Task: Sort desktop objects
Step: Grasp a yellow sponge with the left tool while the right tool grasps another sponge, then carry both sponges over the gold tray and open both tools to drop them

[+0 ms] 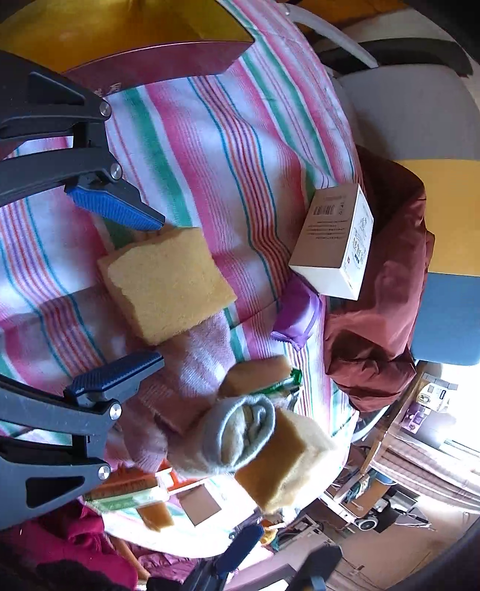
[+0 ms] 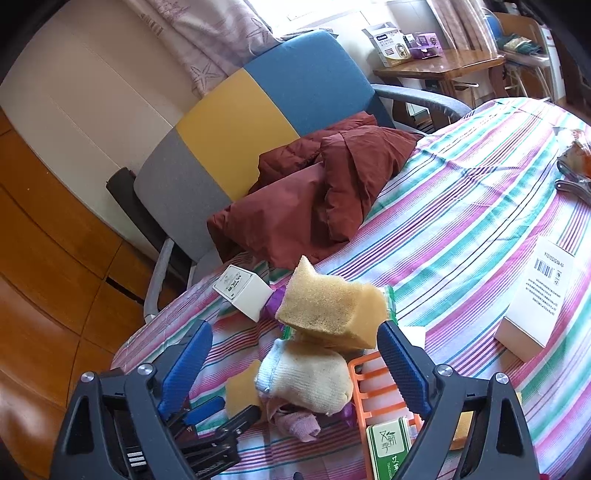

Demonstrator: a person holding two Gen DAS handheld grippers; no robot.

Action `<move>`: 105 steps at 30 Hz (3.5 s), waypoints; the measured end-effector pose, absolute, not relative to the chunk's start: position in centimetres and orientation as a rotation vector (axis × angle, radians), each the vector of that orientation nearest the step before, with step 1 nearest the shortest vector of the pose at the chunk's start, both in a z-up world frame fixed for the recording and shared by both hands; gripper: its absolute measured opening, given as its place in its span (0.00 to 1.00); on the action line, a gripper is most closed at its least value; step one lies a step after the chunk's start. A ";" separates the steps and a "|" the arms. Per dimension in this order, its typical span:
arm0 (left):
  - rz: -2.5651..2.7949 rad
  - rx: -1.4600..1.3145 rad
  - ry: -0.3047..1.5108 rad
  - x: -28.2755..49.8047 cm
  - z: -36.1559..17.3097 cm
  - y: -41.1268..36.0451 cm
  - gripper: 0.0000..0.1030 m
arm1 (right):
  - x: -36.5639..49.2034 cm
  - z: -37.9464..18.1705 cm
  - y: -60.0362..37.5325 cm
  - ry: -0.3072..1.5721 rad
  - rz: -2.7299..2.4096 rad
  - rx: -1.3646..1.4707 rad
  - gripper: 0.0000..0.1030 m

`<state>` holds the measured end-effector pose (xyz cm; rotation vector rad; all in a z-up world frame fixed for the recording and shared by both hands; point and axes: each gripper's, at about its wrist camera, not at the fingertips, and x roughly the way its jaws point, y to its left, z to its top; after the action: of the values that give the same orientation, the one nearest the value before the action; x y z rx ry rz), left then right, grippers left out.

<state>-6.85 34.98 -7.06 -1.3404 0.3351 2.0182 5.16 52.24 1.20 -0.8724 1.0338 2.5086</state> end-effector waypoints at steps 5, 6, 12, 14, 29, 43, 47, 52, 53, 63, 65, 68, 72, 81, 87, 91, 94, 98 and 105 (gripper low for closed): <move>2.017 -1.348 0.337 -7.6 -8.0 35.0 0.66 | 5.1 1.2 52.4 1.025 2.499 -0.873 0.90; 2.011 -1.346 0.318 -7.7 -8.1 34.8 0.64 | 5.1 1.1 52.5 1.023 2.495 -0.872 0.90; 2.011 -1.294 0.260 -7.7 -8.0 34.0 0.54 | 4.7 0.8 52.9 0.975 2.445 -0.870 0.90; 2.014 -1.274 0.252 -7.4 -7.7 33.7 0.53 | 4.2 0.6 52.9 0.927 2.428 -0.879 0.90; 2.066 -1.169 0.157 -6.4 -4.4 31.0 0.53 | 0.6 -1.4 52.5 0.755 2.462 -1.038 0.59; 2.183 -1.103 0.088 -5.2 -0.9 25.7 0.53 | 0.8 -0.2 50.9 0.624 2.567 -1.014 0.36; 2.213 -1.082 0.072 -4.8 0.1 24.2 0.53 | 1.4 0.6 50.6 0.635 2.608 -0.965 0.34; 2.266 -1.067 0.045 -4.4 1.1 21.4 0.53 | 2.0 2.0 49.9 0.629 2.698 -0.886 0.34; 2.275 -1.072 0.038 -4.4 1.1 20.9 0.53 | 2.0 2.3 49.5 0.611 2.720 -0.872 0.34; 2.452 -1.153 -0.033 -6.2 0.5 11.2 0.53 | 1.1 3.9 44.2 0.556 2.909 -0.904 0.35; 2.481 -1.167 -0.035 -6.7 0.3 9.5 0.53 | 0.5 4.0 42.4 0.548 2.943 -0.949 0.35; 2.514 -1.217 -0.056 -8.0 -0.5 6.6 0.53 | -0.6 4.0 38.9 0.530 3.002 -1.037 0.35; 2.544 -1.265 -0.048 -9.8 -1.7 3.5 0.53 | -3.2 3.5 33.2 0.508 3.069 -1.199 0.35; 2.550 -1.325 -0.005 -14.4 -3.3 -0.1 0.53 | -10.8 0.6 21.9 0.427 3.116 -1.455 0.36; 2.515 -1.353 0.065 -16.9 -5.1 0.3 0.54 | -15.5 -2.9 19.0 0.484 3.021 -1.588 0.36; 2.520 -1.377 0.104 -18.1 -6.1 0.6 0.55 | -17.8 -4.9 17.8 0.504 2.951 -1.642 0.36; 2.521 -1.389 0.089 -18.8 -6.6 0.3 0.57 | -18.9 -5.7 17.1 0.496 2.920 -1.653 0.36; 2.519 -1.382 0.025 -19.2 -6.5 -0.4 0.61 | -20.0 -6.8 16.2 0.500 2.882 -1.687 0.39; 2.498 -1.344 -0.076 -19.5 -5.6 -1.1 0.76 | -20.0 -7.1 16.3 0.695 2.889 -1.686 0.58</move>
<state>-19.48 -1.05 -5.64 -1.3441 -0.0757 2.4977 -20.03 16.32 -7.06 -1.6860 0.6952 2.8888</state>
